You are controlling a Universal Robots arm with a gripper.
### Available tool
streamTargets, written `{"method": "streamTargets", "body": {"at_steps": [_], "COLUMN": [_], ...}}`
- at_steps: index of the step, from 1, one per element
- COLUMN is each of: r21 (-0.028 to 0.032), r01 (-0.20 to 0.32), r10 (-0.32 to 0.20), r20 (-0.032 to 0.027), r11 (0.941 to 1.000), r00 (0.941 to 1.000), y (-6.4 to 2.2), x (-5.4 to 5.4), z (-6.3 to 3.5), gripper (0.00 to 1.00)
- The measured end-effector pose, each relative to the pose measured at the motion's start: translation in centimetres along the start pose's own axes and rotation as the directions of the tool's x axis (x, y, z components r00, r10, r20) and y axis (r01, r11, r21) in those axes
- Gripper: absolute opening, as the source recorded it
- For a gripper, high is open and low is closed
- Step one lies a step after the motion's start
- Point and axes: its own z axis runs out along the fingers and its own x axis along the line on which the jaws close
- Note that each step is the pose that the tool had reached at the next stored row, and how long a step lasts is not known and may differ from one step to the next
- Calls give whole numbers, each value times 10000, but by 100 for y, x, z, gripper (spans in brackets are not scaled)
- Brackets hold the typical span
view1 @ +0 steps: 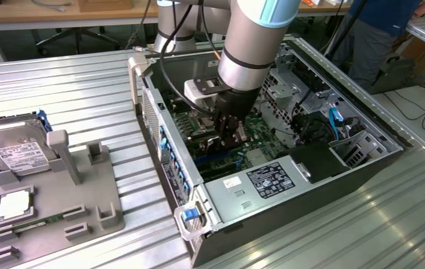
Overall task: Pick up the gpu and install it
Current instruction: 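Insert the gpu into the slot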
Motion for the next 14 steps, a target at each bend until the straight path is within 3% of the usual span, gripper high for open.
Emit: {"method": "streamTargets", "body": {"at_steps": [14], "r21": [10], "r01": [-254], "r10": [254], "r20": [8], "r11": [9997], "r00": [9997], "y": [-1], "x": [4], "z": [16], "gripper": [27]}}
